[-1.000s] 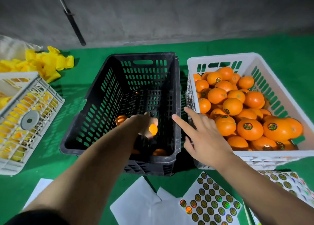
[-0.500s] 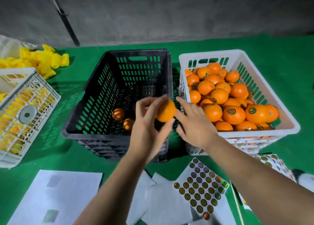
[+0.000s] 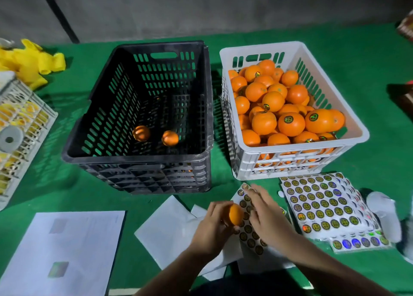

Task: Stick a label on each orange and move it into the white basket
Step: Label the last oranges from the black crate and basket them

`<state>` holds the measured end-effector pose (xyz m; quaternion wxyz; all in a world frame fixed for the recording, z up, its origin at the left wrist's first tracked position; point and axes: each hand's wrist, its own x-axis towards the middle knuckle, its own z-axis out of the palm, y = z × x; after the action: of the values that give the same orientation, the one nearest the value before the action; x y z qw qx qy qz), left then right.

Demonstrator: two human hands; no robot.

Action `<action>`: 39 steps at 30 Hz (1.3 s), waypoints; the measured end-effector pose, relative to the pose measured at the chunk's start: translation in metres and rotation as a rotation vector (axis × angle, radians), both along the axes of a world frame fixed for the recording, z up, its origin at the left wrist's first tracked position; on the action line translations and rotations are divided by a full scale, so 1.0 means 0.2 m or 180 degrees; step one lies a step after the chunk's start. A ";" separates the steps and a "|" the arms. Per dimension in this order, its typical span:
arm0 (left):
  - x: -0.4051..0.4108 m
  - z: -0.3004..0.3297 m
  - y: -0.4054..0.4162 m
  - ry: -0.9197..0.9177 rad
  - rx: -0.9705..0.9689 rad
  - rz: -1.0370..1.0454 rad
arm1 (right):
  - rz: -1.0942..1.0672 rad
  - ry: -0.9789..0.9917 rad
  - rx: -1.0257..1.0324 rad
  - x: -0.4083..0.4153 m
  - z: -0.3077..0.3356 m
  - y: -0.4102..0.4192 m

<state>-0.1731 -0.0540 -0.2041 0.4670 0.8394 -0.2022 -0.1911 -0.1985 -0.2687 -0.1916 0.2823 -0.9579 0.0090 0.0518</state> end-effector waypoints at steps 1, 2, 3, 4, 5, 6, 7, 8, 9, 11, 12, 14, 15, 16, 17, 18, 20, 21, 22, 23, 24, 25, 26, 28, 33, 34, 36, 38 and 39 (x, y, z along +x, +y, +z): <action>0.01 -0.02 -0.01 0.0105 0.0110 -0.0037 | 0.0003 0.0318 -0.0054 -0.02 -0.05 -0.01; 0.02 -0.03 -0.03 0.0252 0.0178 -0.0104 | 0.0062 0.0586 -0.0155 -0.04 -0.08 -0.01; 0.03 -0.04 -0.04 0.0443 0.0191 -0.0170 | 0.0161 0.0772 -0.0306 -0.05 -0.10 -0.02; 0.04 -0.05 -0.05 0.0631 0.0194 -0.0225 | 0.0252 0.0857 -0.0457 -0.06 -0.12 -0.02; 0.04 -0.07 -0.06 0.0764 0.0231 -0.0263 | 0.0298 0.0879 -0.0569 -0.06 -0.13 -0.02; 0.05 -0.09 -0.06 0.0824 0.0326 -0.0284 | 0.0300 0.0870 -0.0648 -0.06 -0.13 -0.02; 0.05 -0.11 -0.06 0.0839 0.0458 -0.0298 | 0.0278 0.0853 -0.0709 -0.06 -0.12 -0.02; 0.05 -0.12 -0.06 0.0830 0.0581 -0.0301 | 0.0254 0.0817 -0.0745 -0.04 -0.12 -0.02; 0.05 -0.13 -0.06 0.0809 0.0666 -0.0305 | 0.0239 0.0780 -0.0761 -0.02 -0.11 -0.02; 0.05 -0.14 -0.07 0.0736 0.0744 -0.0371 | 0.0164 0.0745 -0.0748 0.05 -0.11 -0.01; 0.05 -0.15 -0.07 0.0692 0.0771 -0.0431 | 0.0092 0.0759 -0.0726 0.09 -0.10 -0.01; 0.06 -0.16 -0.06 0.0625 0.0812 -0.0511 | -0.0031 0.0862 -0.0689 0.17 -0.10 -0.01; 0.07 -0.17 -0.05 0.0606 0.0822 -0.0532 | -0.0073 0.0902 -0.0725 0.20 -0.10 0.00; 0.07 -0.17 -0.05 0.0597 0.0824 -0.0540 | -0.0097 0.0907 -0.0797 0.23 -0.10 0.00; 0.07 -0.17 -0.05 0.0602 0.0813 -0.0539 | -0.0109 0.0870 -0.0883 0.25 -0.10 0.00; 0.07 -0.17 -0.05 0.0614 0.0794 -0.0541 | -0.0117 0.0832 -0.0963 0.27 -0.11 0.00; 0.07 -0.17 -0.05 0.0634 0.0754 -0.0533 | -0.0116 0.0776 -0.1060 0.29 -0.12 0.01; 0.07 -0.18 -0.05 0.0655 0.0735 -0.0513 | -0.0094 0.0742 -0.1089 0.30 -0.13 0.01; 0.07 -0.18 -0.04 0.0676 0.0717 -0.0493 | -0.0055 0.0707 -0.1114 0.31 -0.13 0.00; 0.07 -0.18 -0.04 0.0694 0.0703 -0.0483 | -0.0010 0.0676 -0.1129 0.31 -0.14 0.00; 0.07 -0.18 -0.04 0.0704 0.0697 -0.0479 | 0.0032 0.0636 -0.1151 0.31 -0.14 -0.01; 0.07 -0.18 -0.04 0.0707 0.0693 -0.0478 | 0.0095 0.0611 -0.1202 0.32 -0.14 -0.02; 0.08 -0.18 -0.04 0.0714 0.0690 -0.0476 | 0.0188 0.0599 -0.1286 0.31 -0.14 -0.02; 0.08 -0.17 -0.04 0.0735 0.0692 -0.0465 | 0.0485 0.0558 -0.1622 0.31 -0.12 -0.02; 0.08 -0.16 -0.04 0.0710 0.0677 -0.0426 | 0.0946 0.0349 -0.2158 0.31 -0.11 -0.02; 0.07 -0.16 -0.04 0.0697 0.0690 -0.0415 | 0.0931 0.0355 -0.2101 0.31 -0.12 -0.02; 0.06 -0.16 -0.05 0.0664 0.0702 -0.0388 | 0.0768 0.0261 -0.1938 0.31 -0.14 -0.03; 0.06 -0.16 -0.05 0.0622 0.0697 -0.0380 | 0.0651 0.0202 -0.1798 0.31 -0.15 -0.03; 0.06 -0.16 -0.05 0.0616 0.0693 -0.0378 | 0.0617 0.0192 -0.1727 0.31 -0.15 -0.03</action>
<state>-0.1610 -0.0638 -0.2352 0.3784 0.8492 -0.1836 -0.3192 -0.1371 -0.2751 -0.2221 0.0091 -0.9928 -0.0607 0.1027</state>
